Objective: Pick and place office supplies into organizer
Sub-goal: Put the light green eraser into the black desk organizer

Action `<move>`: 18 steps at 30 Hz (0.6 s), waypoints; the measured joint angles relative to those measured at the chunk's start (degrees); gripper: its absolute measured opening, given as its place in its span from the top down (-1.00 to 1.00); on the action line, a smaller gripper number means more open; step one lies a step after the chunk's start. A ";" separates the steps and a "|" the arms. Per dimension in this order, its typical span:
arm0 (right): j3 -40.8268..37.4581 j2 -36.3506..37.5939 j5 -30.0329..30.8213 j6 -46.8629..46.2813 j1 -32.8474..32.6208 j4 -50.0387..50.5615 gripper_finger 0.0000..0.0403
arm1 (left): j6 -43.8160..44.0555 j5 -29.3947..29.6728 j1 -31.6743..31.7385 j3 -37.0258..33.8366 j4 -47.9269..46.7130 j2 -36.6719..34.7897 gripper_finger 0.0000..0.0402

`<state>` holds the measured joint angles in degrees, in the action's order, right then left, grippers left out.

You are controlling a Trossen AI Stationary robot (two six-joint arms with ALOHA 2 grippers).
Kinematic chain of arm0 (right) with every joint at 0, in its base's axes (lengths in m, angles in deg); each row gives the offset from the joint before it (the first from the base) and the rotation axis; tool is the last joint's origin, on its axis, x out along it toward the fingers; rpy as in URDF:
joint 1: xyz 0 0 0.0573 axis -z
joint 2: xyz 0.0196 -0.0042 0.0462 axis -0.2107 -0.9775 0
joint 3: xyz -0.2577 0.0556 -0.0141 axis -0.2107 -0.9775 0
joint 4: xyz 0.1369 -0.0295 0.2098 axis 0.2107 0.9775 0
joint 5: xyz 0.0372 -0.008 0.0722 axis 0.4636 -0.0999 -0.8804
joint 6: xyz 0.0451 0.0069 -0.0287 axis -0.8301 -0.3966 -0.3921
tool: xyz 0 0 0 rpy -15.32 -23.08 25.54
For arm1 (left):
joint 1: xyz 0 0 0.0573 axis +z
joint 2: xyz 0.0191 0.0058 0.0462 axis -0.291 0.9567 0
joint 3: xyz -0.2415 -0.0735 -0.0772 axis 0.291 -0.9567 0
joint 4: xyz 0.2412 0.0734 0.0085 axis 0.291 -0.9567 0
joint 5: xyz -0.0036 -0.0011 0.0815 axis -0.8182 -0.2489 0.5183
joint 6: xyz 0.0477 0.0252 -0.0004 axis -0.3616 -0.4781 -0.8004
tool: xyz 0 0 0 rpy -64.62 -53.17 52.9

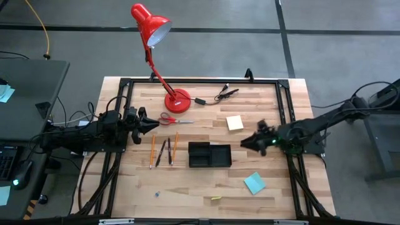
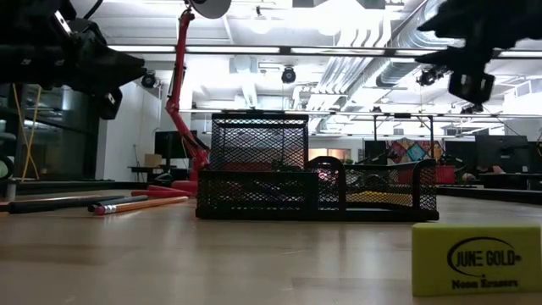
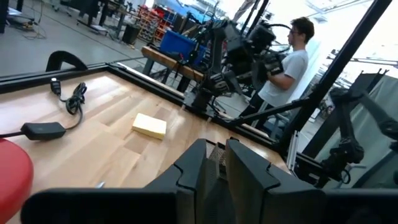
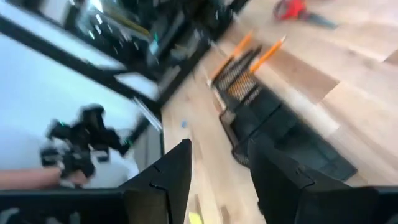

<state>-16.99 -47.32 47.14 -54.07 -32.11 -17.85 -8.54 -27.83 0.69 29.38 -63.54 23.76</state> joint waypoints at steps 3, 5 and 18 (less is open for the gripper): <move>4.58 -8.80 -2.76 3.44 0.07 0.86 0.26 | -0.95 -0.74 0.00 0.00 0.03 0.00 0.77; 7.24 -13.72 -4.40 5.17 0.06 1.38 0.26 | -1.90 -2.40 0.00 0.00 0.30 0.00 0.90; 19.37 -34.88 -4.98 4.49 -1.11 0.90 0.26 | 0.37 -16.57 -0.04 0.09 27.04 -0.02 1.00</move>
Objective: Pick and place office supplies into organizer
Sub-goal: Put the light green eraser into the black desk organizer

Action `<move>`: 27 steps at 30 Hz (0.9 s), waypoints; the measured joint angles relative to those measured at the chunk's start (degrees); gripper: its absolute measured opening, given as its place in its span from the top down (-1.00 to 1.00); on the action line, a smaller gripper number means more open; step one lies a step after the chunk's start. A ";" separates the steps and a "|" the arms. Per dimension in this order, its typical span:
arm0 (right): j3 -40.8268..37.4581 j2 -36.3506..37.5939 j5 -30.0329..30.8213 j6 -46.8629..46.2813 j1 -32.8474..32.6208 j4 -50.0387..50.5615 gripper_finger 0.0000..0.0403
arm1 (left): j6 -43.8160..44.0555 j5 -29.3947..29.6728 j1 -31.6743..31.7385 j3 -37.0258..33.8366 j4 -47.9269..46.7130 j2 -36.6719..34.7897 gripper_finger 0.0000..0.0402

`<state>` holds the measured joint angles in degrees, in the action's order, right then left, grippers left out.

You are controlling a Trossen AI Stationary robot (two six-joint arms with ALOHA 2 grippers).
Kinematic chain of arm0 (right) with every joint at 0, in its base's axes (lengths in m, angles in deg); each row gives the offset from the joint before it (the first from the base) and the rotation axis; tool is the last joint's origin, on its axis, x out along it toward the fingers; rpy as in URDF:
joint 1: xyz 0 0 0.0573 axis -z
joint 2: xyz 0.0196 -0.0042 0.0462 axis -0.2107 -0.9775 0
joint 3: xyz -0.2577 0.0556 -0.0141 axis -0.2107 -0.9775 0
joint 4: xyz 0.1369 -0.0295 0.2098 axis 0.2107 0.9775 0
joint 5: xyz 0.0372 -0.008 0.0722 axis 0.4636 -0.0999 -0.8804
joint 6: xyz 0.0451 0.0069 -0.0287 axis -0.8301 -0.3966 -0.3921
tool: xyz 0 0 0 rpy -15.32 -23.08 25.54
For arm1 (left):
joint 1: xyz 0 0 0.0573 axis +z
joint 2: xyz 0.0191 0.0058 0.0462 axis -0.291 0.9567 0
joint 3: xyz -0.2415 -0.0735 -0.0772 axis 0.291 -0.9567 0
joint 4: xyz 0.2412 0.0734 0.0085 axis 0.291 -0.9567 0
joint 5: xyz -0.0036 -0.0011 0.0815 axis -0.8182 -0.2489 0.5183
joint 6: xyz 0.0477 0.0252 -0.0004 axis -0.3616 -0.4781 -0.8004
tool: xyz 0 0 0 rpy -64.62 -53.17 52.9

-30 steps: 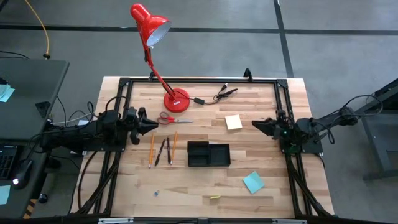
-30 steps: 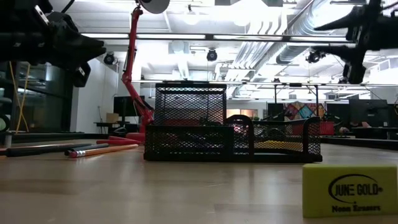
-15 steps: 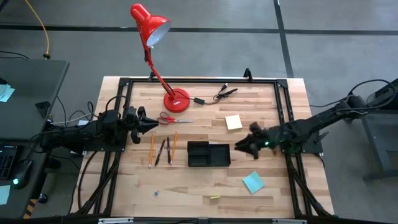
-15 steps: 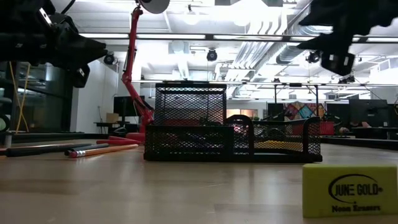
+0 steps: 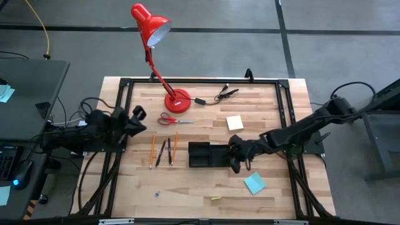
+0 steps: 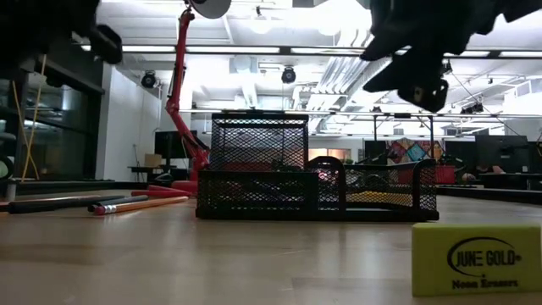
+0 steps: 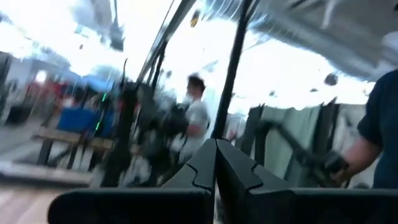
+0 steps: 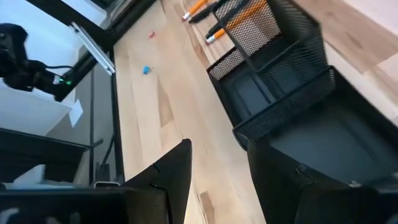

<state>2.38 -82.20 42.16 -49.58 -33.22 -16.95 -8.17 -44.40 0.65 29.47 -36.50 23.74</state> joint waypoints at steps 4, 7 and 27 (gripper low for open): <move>3.20 -3.58 -0.15 -0.46 0.02 -0.01 0.26 | -0.55 -0.66 0.01 0.00 3.59 -0.01 1.00; 6.30 -6.34 -3.52 -0.87 -0.42 -0.37 0.26 | -1.58 -1.32 0.02 0.00 3.04 0.00 1.00; 27.31 -28.92 -1.21 -4.24 -10.78 10.80 0.26 | -3.08 0.95 0.04 -0.07 -5.81 0.02 1.00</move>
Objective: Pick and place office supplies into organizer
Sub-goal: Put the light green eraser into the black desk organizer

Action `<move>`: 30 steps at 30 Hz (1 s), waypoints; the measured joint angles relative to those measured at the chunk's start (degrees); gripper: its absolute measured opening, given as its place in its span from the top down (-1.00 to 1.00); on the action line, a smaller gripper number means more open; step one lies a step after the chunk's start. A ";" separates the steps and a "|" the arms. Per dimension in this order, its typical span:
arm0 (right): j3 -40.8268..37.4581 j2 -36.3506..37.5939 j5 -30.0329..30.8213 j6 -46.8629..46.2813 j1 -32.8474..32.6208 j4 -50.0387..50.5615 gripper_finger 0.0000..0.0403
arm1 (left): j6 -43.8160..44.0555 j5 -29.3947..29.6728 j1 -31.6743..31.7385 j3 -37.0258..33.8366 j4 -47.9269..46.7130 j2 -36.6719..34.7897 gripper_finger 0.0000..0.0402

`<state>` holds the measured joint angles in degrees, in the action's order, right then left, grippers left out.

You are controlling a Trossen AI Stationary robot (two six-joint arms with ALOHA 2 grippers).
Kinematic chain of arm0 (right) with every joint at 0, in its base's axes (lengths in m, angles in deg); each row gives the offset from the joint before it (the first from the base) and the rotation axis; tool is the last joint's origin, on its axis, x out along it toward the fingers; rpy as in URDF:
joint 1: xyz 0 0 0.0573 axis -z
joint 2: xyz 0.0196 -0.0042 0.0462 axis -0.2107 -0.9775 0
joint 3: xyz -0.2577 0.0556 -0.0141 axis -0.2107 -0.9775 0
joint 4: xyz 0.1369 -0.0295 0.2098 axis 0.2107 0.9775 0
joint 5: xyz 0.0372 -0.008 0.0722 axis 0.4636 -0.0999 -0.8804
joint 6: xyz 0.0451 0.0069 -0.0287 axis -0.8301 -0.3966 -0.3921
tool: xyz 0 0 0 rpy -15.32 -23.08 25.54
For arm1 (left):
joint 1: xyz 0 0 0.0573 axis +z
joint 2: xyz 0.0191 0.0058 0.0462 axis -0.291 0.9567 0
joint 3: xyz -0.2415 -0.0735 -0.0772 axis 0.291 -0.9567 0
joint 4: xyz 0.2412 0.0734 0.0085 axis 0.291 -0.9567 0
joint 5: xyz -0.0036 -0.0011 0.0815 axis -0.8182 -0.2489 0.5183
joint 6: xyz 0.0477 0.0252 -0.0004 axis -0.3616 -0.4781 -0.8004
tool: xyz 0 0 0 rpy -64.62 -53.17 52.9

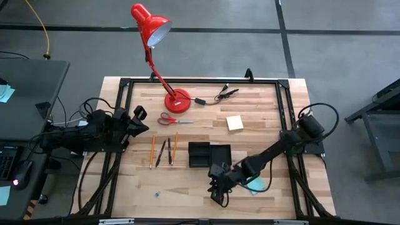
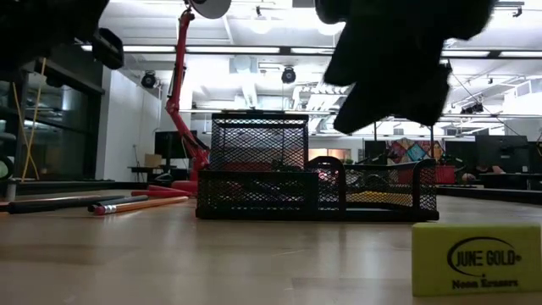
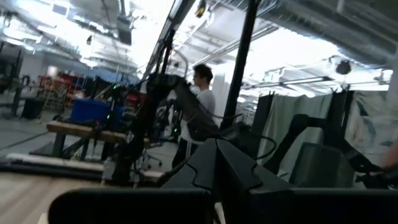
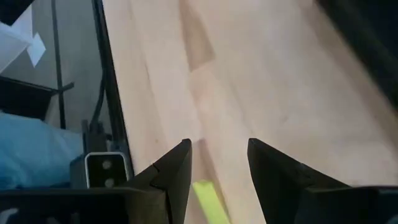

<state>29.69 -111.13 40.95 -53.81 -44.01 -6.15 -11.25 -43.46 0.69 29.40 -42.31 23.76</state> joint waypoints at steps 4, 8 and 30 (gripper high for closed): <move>0.12 -0.44 -0.52 0.16 -2.01 -0.06 0.19 | 0.00 0.33 0.00 0.00 -3.19 0.00 1.00; 0.12 -0.44 -1.19 0.77 -3.13 -0.09 0.04 | -0.24 0.35 0.00 0.00 -6.34 0.00 1.00; 0.02 -3.99 -1.99 19.39 -4.77 3.55 0.02 | -0.26 3.02 0.00 -0.02 -10.93 0.02 1.00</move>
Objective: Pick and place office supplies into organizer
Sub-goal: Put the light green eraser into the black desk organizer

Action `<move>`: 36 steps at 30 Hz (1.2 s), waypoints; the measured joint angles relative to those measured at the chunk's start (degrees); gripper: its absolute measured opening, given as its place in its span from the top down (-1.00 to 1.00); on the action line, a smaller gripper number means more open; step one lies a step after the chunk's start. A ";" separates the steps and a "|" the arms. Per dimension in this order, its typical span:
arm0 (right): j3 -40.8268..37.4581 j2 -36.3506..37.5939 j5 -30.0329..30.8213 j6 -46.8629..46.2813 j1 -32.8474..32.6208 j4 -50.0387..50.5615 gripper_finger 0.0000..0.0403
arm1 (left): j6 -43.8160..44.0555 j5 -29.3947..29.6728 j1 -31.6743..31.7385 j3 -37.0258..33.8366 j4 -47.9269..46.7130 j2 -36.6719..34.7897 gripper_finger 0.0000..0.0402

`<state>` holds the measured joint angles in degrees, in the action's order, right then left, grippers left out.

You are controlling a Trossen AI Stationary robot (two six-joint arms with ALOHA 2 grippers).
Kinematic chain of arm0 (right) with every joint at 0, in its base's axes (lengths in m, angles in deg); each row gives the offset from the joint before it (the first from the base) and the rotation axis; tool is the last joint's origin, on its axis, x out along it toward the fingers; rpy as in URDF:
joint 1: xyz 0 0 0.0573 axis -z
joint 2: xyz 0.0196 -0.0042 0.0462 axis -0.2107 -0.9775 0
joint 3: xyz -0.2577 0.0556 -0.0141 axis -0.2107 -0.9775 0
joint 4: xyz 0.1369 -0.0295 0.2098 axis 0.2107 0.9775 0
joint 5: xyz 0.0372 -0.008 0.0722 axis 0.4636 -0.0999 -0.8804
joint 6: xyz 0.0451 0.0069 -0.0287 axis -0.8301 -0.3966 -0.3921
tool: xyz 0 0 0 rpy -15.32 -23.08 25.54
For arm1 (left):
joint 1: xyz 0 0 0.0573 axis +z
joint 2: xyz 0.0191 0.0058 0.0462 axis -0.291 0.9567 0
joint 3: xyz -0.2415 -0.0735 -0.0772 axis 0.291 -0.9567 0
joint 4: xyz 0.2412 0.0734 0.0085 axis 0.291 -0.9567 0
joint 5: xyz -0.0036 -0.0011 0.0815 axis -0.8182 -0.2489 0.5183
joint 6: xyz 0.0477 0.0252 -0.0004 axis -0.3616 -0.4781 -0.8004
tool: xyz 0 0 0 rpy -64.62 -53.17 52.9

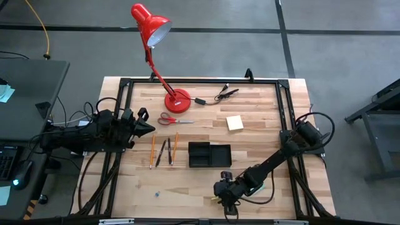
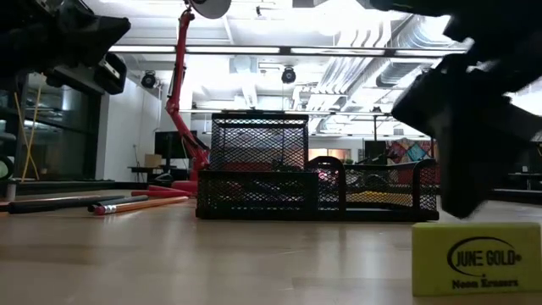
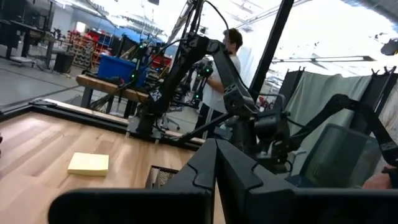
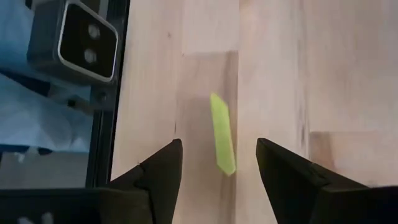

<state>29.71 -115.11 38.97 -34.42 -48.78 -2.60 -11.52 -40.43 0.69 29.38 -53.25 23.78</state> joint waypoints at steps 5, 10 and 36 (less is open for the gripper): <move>-0.01 -0.63 0.94 1.61 0.76 0.49 0.02 | -0.02 0.02 0.00 0.01 -0.50 0.00 1.00; 0.03 -2.44 -1.56 3.01 0.56 -1.12 0.02 | -0.01 0.02 0.00 0.00 -1.45 -0.01 1.00; 4.93 -3.16 -4.10 -3.51 4.12 9.00 0.97 | 1.52 0.02 0.00 0.00 -5.71 0.00 1.00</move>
<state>34.64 -118.28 34.86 -37.93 -44.66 6.40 -10.00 -40.42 0.69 29.38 -58.96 23.78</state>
